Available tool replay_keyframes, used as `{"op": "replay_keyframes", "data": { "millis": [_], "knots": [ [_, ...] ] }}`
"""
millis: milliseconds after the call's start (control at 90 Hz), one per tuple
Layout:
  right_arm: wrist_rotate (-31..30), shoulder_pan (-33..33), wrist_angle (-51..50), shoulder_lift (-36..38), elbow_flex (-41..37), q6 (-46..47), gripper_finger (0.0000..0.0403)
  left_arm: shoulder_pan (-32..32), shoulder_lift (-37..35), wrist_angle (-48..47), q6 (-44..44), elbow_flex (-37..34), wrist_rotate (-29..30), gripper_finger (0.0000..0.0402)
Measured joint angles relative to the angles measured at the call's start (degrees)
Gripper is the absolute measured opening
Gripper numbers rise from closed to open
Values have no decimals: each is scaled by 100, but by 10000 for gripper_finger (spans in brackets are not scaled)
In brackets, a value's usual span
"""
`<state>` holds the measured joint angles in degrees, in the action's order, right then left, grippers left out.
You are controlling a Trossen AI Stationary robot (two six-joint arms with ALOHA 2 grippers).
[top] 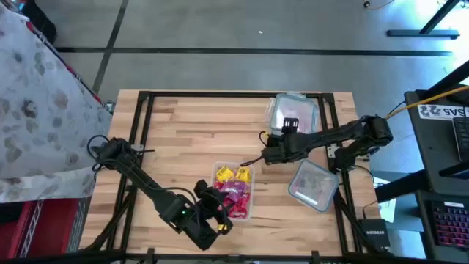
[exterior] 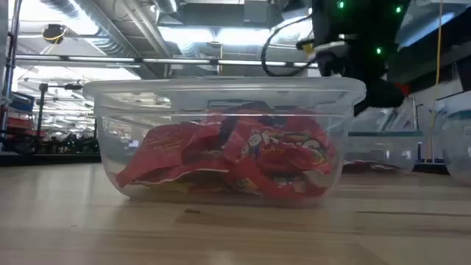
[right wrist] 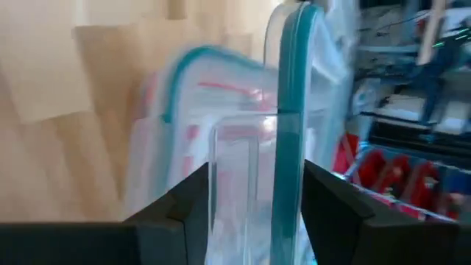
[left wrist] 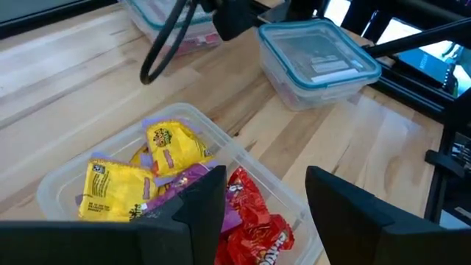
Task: Sort candy
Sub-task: Close the rectangular transparent food container
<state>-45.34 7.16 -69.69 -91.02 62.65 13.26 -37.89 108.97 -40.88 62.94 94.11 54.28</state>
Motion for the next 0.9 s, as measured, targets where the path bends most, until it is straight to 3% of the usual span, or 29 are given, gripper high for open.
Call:
{"op": "replay_keyframes", "data": {
  "millis": [233,678,789,900],
  "knots": [
    [-546,632,-514,44,856,138,137,-11,-2,-9,-9,0,88,170],
    [-2072,2160,-686,44,1716,-2,134,-420,-10,-8,-178,2,1634,170],
    [-2057,2510,-554,44,1785,-22,134,-573,-9,-9,-276,50,2081,170],
    [-1560,2831,31,44,1891,-39,133,-758,-11,2,-512,262,2577,170]
  ]
}}
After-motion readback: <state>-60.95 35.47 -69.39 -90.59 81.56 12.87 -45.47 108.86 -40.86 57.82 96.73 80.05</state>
